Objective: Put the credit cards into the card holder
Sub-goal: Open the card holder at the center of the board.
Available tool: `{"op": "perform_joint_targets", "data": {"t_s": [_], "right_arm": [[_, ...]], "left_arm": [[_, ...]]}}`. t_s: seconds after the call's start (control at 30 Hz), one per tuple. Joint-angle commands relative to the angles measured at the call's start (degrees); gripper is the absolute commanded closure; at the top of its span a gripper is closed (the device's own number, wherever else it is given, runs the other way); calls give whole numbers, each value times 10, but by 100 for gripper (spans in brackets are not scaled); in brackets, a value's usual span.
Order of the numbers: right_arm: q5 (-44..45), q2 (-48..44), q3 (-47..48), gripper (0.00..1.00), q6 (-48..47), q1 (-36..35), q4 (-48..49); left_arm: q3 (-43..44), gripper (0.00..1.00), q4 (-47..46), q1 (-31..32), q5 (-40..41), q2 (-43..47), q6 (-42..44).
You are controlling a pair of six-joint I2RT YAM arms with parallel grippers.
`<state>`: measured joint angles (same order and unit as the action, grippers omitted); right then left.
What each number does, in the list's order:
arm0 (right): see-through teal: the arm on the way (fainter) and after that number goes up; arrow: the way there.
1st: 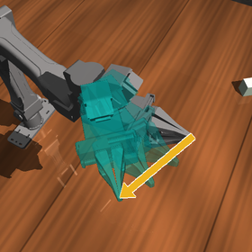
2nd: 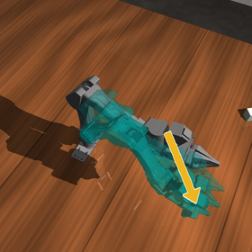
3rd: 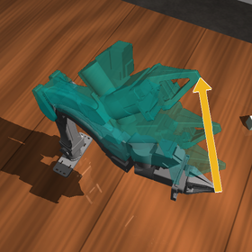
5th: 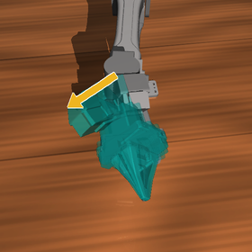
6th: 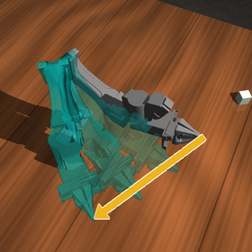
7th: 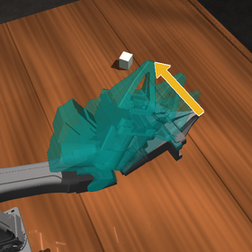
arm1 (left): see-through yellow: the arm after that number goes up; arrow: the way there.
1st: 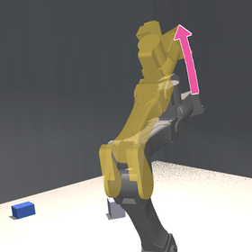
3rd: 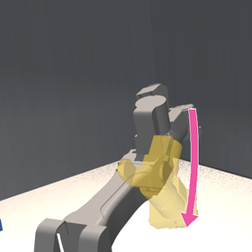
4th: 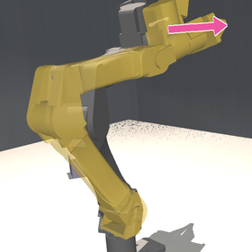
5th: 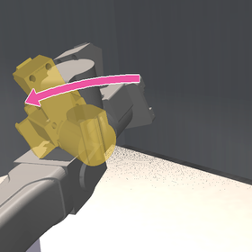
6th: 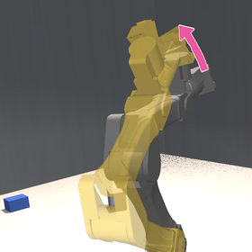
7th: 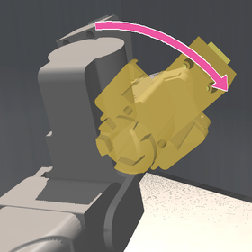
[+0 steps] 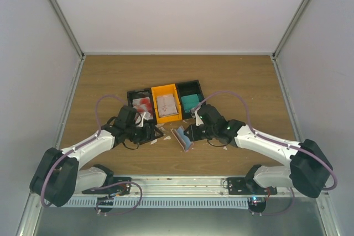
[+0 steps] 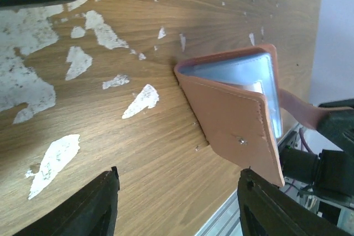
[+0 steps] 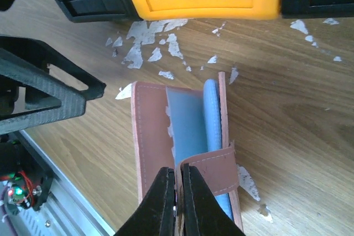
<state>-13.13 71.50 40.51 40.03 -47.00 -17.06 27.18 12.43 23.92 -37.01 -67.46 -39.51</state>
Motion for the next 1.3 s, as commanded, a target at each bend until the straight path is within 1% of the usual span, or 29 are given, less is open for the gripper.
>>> {"op": "perform_joint_targets", "data": {"t_s": [0.0,0.1,0.2,0.27,0.33,0.43,0.6,0.73,0.97,1.07,1.27], "right_arm": [[-46,11,21,100,17,0,11],[-81,12,20,100,21,-2,27],[-106,14,19,100,25,-1,42],[-105,18,18,100,25,-2,43],[-83,24,16,99,25,-1,33],[-39,30,11,99,26,-2,14],[55,31,-1,100,28,-1,-24],[120,30,-9,99,32,0,-58],[163,29,-24,100,40,0,-74],[174,29,-31,100,45,0,-79],[171,29,-48,100,50,0,-71]], "left_arm": [[23,38,6,2,19,-1,9],[25,32,5,2,16,12,9],[24,31,4,2,11,18,8],[22,31,5,2,17,23,8],[22,32,3,2,20,23,9],[21,37,-5,2,9,19,8],[6,49,-41,5,-23,9,0],[-2,56,-72,22,-36,-9,-11],[-4,63,-120,64,-23,-60,-41],[-10,69,-138,66,-23,-79,-57],[-15,72,-157,68,-29,-104,-68]]}}
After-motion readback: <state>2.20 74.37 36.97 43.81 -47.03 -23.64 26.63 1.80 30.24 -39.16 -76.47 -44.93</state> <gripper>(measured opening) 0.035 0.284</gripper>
